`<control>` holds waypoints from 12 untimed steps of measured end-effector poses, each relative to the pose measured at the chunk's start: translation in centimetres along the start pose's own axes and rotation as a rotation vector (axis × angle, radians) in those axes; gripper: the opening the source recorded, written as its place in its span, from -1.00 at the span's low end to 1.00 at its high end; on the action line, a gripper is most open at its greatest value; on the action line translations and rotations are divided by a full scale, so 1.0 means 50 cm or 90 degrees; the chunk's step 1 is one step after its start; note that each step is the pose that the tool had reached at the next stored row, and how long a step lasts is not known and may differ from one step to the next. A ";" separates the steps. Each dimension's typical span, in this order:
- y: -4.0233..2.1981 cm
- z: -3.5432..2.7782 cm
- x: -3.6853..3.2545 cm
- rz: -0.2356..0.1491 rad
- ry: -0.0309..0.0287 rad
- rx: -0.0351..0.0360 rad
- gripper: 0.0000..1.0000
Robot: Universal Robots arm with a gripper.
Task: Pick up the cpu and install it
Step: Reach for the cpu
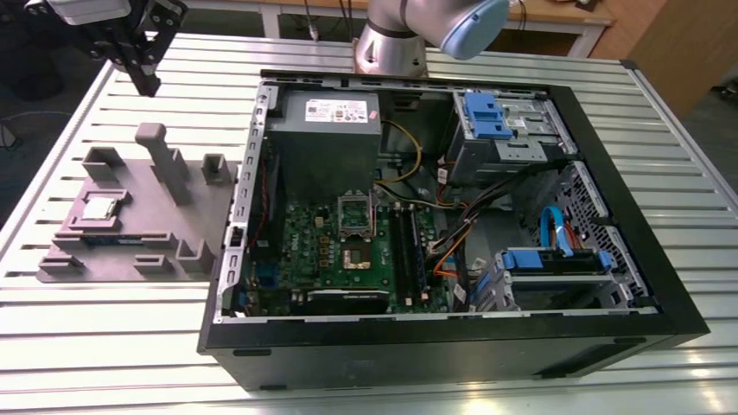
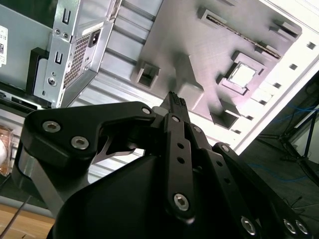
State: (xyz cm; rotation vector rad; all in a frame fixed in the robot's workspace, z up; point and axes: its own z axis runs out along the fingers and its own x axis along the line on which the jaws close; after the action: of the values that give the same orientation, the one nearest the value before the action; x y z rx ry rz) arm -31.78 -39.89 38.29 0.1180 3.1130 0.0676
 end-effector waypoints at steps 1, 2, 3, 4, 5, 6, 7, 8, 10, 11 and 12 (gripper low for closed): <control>0.000 0.000 0.001 0.000 0.0000 0.0000 -0.80; 0.000 0.000 0.001 0.000 0.0000 0.0000 -0.80; 0.000 0.000 0.002 0.000 0.0001 0.0000 -0.80; 0.000 0.000 0.002 0.000 0.0002 0.0001 -0.80; 0.000 0.000 0.003 0.000 0.0002 0.0000 -0.80; 0.000 0.000 0.003 0.000 0.0002 0.0000 -0.80; 0.000 0.000 0.003 0.000 0.0003 0.0000 -0.80; 0.000 0.000 0.004 0.000 0.0003 0.0001 -0.80; 0.000 0.000 0.004 0.000 0.0004 0.0000 -0.80; 0.000 0.000 0.005 0.000 0.0004 0.0000 -0.80; 0.000 0.000 0.005 0.000 0.0004 0.0000 -0.80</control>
State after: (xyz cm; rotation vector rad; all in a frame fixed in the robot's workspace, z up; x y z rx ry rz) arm -32.03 -39.89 38.26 0.1180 3.1136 0.0676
